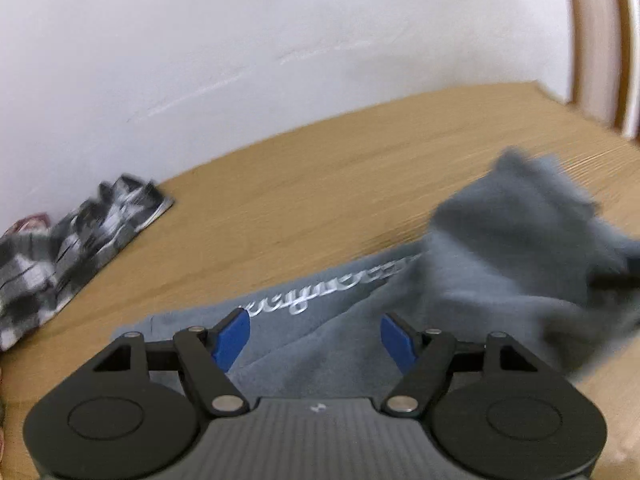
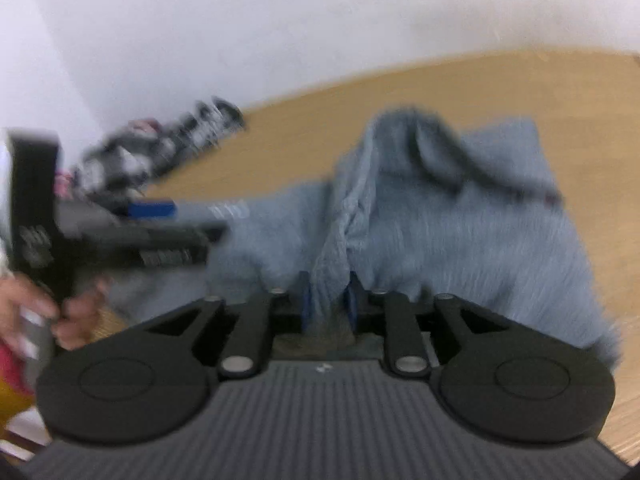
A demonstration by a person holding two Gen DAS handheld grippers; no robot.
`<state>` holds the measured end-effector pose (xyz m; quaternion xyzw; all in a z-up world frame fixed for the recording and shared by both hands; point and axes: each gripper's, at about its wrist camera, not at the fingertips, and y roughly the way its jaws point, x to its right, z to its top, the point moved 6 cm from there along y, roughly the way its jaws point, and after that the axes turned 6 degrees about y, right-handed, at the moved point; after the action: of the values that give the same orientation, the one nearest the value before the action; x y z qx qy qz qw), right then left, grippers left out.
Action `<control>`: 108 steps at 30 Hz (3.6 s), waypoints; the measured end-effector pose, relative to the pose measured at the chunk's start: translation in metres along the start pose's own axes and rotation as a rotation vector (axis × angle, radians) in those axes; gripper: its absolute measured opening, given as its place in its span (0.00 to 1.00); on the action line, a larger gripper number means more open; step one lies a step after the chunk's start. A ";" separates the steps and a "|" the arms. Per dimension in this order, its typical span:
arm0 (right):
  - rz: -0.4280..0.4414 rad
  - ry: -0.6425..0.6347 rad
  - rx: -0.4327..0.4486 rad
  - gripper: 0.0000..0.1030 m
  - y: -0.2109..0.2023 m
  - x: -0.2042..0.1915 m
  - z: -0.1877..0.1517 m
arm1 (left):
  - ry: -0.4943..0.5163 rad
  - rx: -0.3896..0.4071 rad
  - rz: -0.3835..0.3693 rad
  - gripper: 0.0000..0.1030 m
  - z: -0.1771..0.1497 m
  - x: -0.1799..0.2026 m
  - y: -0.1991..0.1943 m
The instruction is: Fold clothes
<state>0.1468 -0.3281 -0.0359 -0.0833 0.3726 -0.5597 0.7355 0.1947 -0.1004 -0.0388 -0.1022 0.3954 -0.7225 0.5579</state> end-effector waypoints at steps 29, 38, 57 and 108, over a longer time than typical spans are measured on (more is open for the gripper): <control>-0.085 0.040 -0.025 0.58 0.034 0.036 0.013 | -0.005 -0.183 0.071 0.82 -0.038 0.013 0.060; -0.207 0.294 0.108 0.66 -0.051 0.117 -0.008 | 0.016 -0.029 0.147 0.81 -0.005 0.009 -0.019; 0.087 0.494 -0.021 0.85 0.015 0.089 -0.075 | 0.086 -0.137 0.178 0.80 -0.008 0.061 0.050; 0.099 -0.878 -0.078 0.79 0.177 -0.407 -0.132 | -0.445 -0.069 0.070 0.83 -0.205 -0.169 -0.074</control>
<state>0.1579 0.1349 -0.0400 -0.3230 0.0493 -0.4207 0.8463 0.0805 0.1483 -0.0752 -0.2642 0.2904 -0.6485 0.6521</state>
